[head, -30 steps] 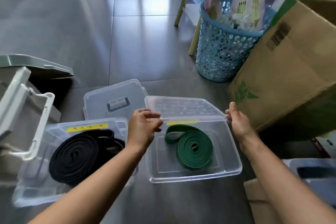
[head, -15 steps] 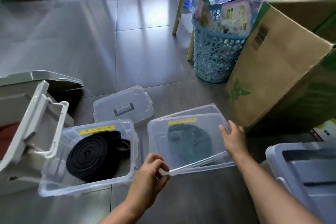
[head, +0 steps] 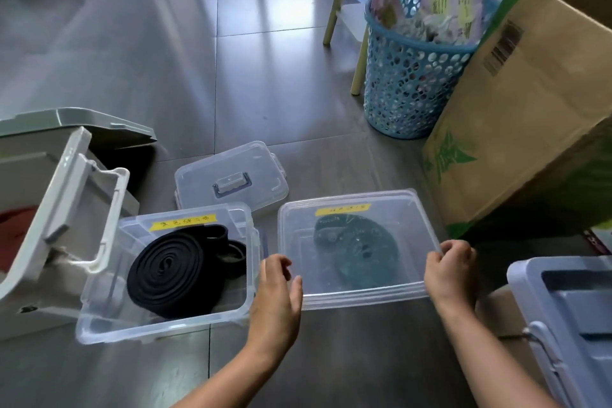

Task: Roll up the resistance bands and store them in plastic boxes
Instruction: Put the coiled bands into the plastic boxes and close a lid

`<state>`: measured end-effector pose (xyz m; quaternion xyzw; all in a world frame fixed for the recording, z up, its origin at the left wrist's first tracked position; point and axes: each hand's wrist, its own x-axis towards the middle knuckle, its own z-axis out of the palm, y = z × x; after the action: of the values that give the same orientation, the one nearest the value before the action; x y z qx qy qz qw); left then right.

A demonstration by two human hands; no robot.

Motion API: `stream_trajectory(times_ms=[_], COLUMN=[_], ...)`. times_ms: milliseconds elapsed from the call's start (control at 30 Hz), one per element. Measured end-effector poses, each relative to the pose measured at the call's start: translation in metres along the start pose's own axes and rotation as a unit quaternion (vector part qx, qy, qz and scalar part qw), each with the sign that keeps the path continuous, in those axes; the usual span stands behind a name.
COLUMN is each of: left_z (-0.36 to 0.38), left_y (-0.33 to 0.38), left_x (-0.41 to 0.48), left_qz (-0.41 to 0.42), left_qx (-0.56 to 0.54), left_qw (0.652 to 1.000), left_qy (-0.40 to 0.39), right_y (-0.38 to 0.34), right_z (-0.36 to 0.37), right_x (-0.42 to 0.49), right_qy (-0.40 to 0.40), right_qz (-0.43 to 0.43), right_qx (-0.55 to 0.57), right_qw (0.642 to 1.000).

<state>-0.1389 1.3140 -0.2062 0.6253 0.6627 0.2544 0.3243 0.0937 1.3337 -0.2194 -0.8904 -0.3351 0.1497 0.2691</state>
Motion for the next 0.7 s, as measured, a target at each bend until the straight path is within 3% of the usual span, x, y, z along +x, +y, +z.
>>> stream_trajectory(times_ms=[100, 267, 367, 467, 567, 700], left_z=[0.001, 0.002, 0.006, 0.013, 0.015, 0.020], left_y=[0.007, 0.007, 0.005, 0.009, 0.013, 0.003], left_x=[0.008, 0.002, 0.003, 0.014, 0.026, 0.028], left_qz=[-0.021, -0.023, -0.024, -0.064, -0.087, -0.038], left_qx=[0.105, 0.186, 0.168, 0.071, -0.031, 0.078], left_qw=[0.994, 0.979, 0.984, 0.995, 0.996, 0.996], left_qy=[-0.034, -0.078, -0.051, -0.022, 0.009, -0.006], right_y=[0.000, -0.002, -0.008, -0.009, -0.004, 0.002], right_z=[-0.001, -0.002, 0.003, 0.011, 0.014, 0.017], right_x=[0.003, 0.003, 0.017, 0.035, 0.041, 0.037], right_qy=[-0.002, 0.002, -0.008, -0.101, -0.155, -0.130], right_qz=[0.013, 0.029, 0.044, 0.060, 0.043, 0.025], right_qx=[0.007, -0.004, 0.009, -0.028, 0.011, 0.055], right_qw=[1.000, 1.000, 0.999, 0.993, 0.987, 0.990])
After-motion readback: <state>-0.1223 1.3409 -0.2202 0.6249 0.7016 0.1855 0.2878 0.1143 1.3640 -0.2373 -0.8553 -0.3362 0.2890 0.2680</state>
